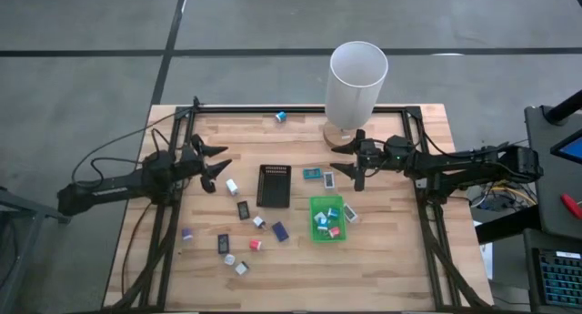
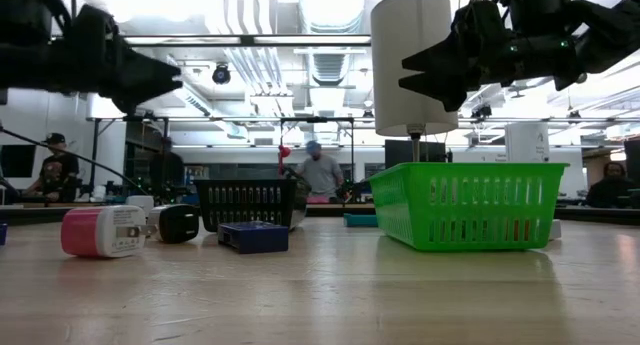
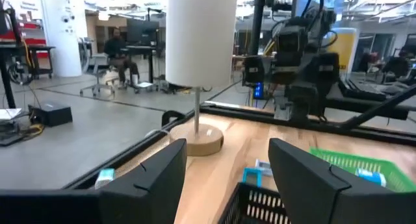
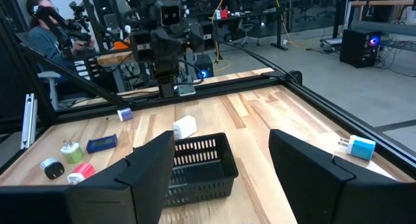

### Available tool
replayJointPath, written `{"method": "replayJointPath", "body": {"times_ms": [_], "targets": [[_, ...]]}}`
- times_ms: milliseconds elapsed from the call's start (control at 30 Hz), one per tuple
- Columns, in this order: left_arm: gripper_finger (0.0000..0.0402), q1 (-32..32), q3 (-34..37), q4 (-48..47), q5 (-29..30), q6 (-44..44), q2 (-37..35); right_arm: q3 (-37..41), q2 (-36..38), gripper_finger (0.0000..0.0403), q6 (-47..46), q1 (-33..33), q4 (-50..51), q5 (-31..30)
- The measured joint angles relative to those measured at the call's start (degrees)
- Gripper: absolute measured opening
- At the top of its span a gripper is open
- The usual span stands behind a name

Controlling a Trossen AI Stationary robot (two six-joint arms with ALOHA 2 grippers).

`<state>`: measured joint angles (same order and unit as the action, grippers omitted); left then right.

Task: Pick & Place Office items
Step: Put the blue charger adapter into the green bin

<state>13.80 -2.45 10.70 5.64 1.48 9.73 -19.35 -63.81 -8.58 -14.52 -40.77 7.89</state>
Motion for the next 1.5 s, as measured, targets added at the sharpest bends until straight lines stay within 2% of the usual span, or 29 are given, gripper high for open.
{"method": "replayJointPath", "body": {"times_ms": [200,367,467,667,833,967,1067,1267,1367,1500], "targets": [[0.0225,0.00,-9.67,-3.35,1.33,1.15,10.51,0.00,0.00,0.0253,0.02,0.00,0.00,0.03],[0.0225,0.07,-20.55,-12.04,8.64,6.44,25.42,0.00,0.00,0.0247,0.02,0.00,0.02,0.05],[0.0225,0.53,-28.05,-15.89,10.75,9.04,35.56,0.00,0.00,0.0244,0.02,0.00,0.02,0.05],[0.0225,2.82,-45.43,-27.04,10.59,12.06,53.62,0.02,0.00,0.0250,0.02,0.00,0.02,0.05],[0.0225,6.66,-56.56,-33.43,8.42,11.42,65.01,0.02,0.00,0.0254,0.02,0.00,0.00,0.05],[0.0225,11.02,-60.42,-35.20,-0.86,5.50,71.80,0.02,-0.02,0.0250,0.02,0.00,0.01,0.05],[0.0225,14.94,-60.83,-35.07,-6.77,5.20,75.21,0.02,-0.01,0.0246,0.02,-0.01,0.02,0.05],[0.0225,21.39,-60.88,-29.62,-15.73,2.85,79.47,0.02,-0.02,0.0247,0.02,0.00,0.00,0.03],[0.0225,21.81,-60.88,-27.56,-16.59,2.36,81.18,0.02,-0.02,0.0250,0.02,0.00,0.01,0.03],[0.0233,21.92,-61.15,-26.83,-13.98,2.37,83.46,0.02,-0.02,0.0254,0.02,0.00,0.00,0.03]]}}
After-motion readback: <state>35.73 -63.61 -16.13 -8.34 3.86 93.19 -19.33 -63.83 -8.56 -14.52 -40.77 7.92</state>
